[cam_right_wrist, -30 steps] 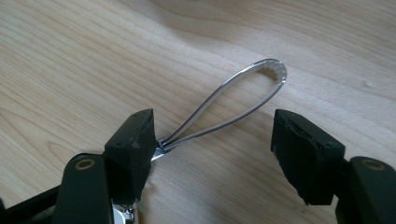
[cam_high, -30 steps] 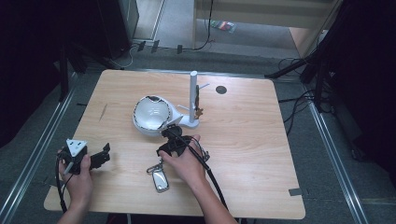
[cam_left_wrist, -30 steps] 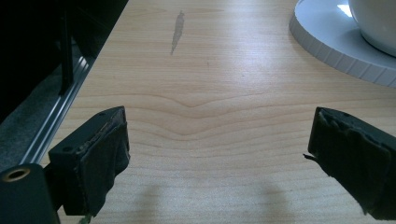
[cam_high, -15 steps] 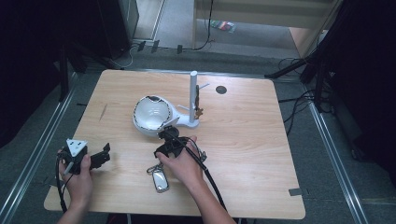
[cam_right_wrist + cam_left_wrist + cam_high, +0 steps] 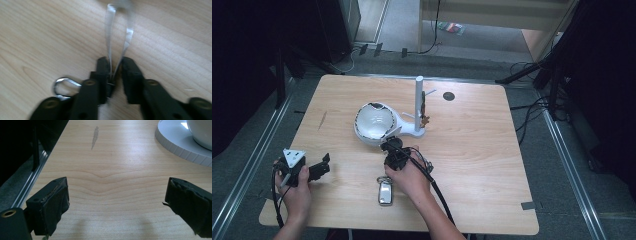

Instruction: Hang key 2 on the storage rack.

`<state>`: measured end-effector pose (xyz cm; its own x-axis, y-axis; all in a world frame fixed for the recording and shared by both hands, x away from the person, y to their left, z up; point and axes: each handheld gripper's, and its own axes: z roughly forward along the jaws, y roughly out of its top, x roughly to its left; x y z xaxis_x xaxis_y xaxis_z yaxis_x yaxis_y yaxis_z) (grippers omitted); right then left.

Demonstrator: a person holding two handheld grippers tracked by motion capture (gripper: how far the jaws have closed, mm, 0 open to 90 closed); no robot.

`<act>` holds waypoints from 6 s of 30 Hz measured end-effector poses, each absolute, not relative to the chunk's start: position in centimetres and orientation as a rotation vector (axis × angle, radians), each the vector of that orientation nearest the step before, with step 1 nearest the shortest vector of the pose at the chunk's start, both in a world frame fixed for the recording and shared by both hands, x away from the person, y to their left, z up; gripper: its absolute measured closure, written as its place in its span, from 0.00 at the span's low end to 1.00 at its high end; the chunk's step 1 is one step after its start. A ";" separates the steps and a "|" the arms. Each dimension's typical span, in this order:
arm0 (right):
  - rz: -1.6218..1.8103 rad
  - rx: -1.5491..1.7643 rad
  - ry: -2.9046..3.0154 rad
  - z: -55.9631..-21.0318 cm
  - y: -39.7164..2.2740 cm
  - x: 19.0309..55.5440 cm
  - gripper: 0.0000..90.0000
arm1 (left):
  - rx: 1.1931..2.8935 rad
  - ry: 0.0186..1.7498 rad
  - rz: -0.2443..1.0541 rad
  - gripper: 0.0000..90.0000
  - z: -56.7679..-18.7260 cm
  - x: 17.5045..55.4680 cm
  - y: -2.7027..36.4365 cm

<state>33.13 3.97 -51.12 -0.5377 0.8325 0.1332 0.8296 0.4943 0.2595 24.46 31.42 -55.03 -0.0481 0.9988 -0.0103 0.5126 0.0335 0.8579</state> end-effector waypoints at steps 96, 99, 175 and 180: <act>1.243 1.207 1.717 -40.8 -4.4 27.4 0.94 | 1.557 1.637 0.917 0.06 -55.0 24.4 31.4; 1.247 1.205 1.705 -40.6 -4.5 27.4 0.94 | 1.557 1.637 0.916 0.06 -55.0 24.4 31.4; 1.156 1.414 1.835 -46.8 -5.0 33.1 0.58 | 1.556 1.634 0.919 0.06 -55.0 24.5 31.4; 1.181 1.395 1.789 -46.4 -5.8 32.7 0.45 | 1.561 1.635 0.918 0.06 -55.0 24.5 31.4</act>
<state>32.66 -5.83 -46.37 -0.2885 0.9545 0.0761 0.4449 0.0633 0.8933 24.50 31.40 -55.03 -0.0419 0.9991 -0.0081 0.5129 0.0285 0.8580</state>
